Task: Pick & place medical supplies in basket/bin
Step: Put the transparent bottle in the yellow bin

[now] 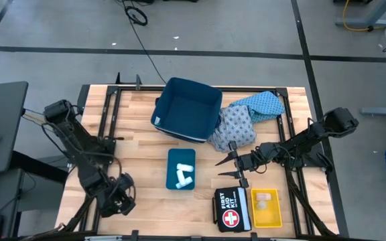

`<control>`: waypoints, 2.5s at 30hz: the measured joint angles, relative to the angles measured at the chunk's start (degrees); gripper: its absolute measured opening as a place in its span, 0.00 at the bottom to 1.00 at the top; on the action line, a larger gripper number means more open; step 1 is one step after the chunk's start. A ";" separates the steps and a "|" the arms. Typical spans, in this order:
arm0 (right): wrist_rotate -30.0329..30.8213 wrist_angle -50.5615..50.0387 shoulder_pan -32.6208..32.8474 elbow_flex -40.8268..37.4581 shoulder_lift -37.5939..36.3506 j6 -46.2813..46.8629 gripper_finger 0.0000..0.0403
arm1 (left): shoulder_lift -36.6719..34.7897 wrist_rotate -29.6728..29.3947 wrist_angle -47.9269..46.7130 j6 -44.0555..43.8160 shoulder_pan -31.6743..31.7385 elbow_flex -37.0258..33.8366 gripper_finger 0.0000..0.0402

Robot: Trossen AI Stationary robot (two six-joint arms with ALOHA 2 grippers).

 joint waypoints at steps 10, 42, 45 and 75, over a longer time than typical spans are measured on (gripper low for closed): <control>0.00 0.02 0.00 0.00 0.00 -0.15 0.43 | 2.87 0.47 -0.62 -7.35 -2.98 0.00 0.69; 1.41 0.02 -0.04 0.00 0.00 -0.39 0.43 | 12.46 4.56 3.02 -9.83 -2.04 -0.04 0.65; 1.44 0.02 -0.04 0.00 0.00 -0.39 0.43 | 12.46 5.02 3.05 -9.84 -2.04 -0.04 0.58; 1.46 0.00 -0.04 0.00 0.00 -0.13 0.43 | 12.44 -35.15 8.72 29.11 2.35 -0.07 0.32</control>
